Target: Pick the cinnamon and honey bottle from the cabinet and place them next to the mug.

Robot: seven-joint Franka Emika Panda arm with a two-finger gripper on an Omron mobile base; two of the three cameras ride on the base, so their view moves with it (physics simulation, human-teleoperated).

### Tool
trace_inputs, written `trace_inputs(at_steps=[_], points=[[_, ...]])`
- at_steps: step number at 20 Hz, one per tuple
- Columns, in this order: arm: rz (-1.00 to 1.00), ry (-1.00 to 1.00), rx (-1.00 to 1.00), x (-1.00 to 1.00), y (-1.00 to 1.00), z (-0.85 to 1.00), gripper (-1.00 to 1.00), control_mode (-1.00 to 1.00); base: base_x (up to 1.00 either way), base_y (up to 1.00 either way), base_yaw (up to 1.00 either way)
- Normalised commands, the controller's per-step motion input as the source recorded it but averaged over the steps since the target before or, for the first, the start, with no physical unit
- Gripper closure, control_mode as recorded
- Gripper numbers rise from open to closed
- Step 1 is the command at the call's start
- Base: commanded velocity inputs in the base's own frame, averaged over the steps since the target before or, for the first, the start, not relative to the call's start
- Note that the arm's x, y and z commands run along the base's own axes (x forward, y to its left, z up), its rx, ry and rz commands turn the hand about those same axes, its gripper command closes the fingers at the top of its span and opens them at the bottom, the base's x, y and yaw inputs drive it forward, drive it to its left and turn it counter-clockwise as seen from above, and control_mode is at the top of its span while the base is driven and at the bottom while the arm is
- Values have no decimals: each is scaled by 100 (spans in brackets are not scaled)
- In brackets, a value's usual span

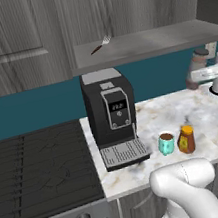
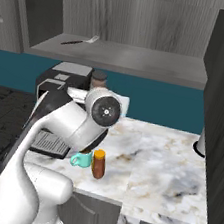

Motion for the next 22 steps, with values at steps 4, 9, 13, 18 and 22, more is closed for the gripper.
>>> trace_inputs(at_steps=[4,9,13,18,22], points=[[34,5,-3,-33,-31,-87,100,-100,0,0,0],[36,2,-5,-14,-44,-36,100,-100,0,0,0],[24,5,0,2,-54,0,100,-100,0,0,0],[10,23,0,20,-37,0,100,-100,0,0,0],[0,32,-3,58,-8,0,100,-100,0,0,0]])
